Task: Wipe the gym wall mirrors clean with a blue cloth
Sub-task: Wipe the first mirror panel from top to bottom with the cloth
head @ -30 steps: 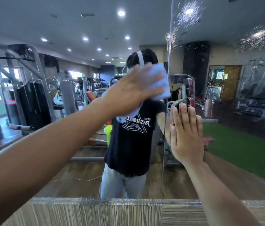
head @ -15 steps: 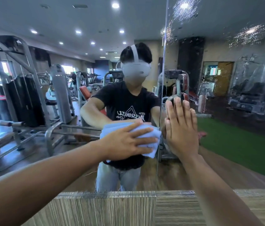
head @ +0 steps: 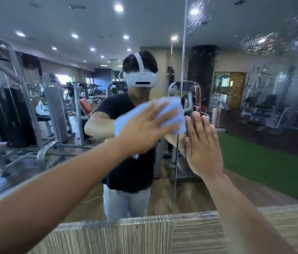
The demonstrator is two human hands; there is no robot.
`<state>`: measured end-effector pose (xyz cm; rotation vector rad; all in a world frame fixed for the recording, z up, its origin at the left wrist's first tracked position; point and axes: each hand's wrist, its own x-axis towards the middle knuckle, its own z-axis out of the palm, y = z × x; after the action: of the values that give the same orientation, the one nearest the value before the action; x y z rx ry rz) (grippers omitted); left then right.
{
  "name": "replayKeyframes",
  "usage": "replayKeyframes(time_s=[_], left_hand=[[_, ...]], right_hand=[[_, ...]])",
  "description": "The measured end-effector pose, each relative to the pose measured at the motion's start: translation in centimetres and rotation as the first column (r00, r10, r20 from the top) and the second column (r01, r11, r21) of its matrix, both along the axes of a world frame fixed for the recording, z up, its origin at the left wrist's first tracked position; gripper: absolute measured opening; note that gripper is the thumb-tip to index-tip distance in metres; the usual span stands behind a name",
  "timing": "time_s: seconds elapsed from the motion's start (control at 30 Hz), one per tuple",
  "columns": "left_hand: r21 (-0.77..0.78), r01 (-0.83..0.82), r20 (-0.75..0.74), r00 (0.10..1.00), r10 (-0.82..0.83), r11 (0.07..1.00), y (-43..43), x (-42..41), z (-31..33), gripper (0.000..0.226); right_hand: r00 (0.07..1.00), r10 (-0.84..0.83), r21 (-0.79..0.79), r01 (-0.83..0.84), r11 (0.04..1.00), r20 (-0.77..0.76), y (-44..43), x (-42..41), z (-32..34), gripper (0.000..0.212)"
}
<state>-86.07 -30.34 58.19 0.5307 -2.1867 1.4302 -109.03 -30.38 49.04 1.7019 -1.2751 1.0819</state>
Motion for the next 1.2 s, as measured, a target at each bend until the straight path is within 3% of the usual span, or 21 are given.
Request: replayKeyframes(time_s=[0.1,0.2,0.3,0.47,0.6,0.7,0.83,0.97,1.07,1.2], left_hand=[[0.068,-0.023,0.176,0.984,0.011,0.997,0.9,1.9,-8.3,0.046],[0.126,-0.052,0.264,0.965,0.017,0.991,1.7,3.9,-10.3,0.044],[0.107,-0.049,0.192,0.981,0.028,0.993,1.4,4.6,-6.4,0.043],[0.067,-0.055,-0.093,0.994,0.061,0.996,1.7,4.1,1.2,0.054],[0.079,-0.001,-0.165,0.986,0.014,0.997,1.6,3.0,-1.7,0.059],[0.081,0.066,-0.155,0.986,-0.052,0.995,1.3,2.3,-6.8,0.046],[0.119,0.025,0.064,0.997,-0.033,0.993,1.4,2.1,-16.7,0.051],[0.208,-0.058,0.319,0.948,-0.012,0.976,1.9,2.7,-23.1,0.038],[0.224,-0.058,0.361,0.932,-0.028,0.973,1.7,2.7,-21.2,0.038],[0.156,-0.023,0.133,0.991,0.002,0.988,1.4,2.8,-13.2,0.041]], right_hand=[[1.000,0.012,0.026,-0.012,1.000,0.007,0.4,-0.1,0.2,0.063],[1.000,0.002,0.063,-0.002,0.998,-0.007,0.8,-0.2,0.4,0.063],[1.000,-0.019,0.106,0.020,0.994,-0.013,1.4,-0.1,0.5,0.062],[0.999,-0.041,0.072,0.040,0.997,0.015,2.7,0.9,-1.2,0.061],[0.997,-0.040,0.123,0.033,0.992,0.060,3.5,0.9,-5.0,0.066],[0.999,-0.024,0.137,0.021,0.990,0.025,3.6,0.1,-7.7,0.067],[0.999,-0.018,0.127,0.023,0.992,-0.044,3.0,-0.9,-10.2,0.068],[0.999,0.024,0.165,-0.019,0.986,-0.030,2.1,-0.8,-11.1,0.068],[1.000,0.018,0.160,-0.014,0.987,-0.024,1.5,-0.6,-11.4,0.069],[0.998,0.057,0.137,-0.054,0.989,-0.017,0.4,-0.5,-12.0,0.068]])
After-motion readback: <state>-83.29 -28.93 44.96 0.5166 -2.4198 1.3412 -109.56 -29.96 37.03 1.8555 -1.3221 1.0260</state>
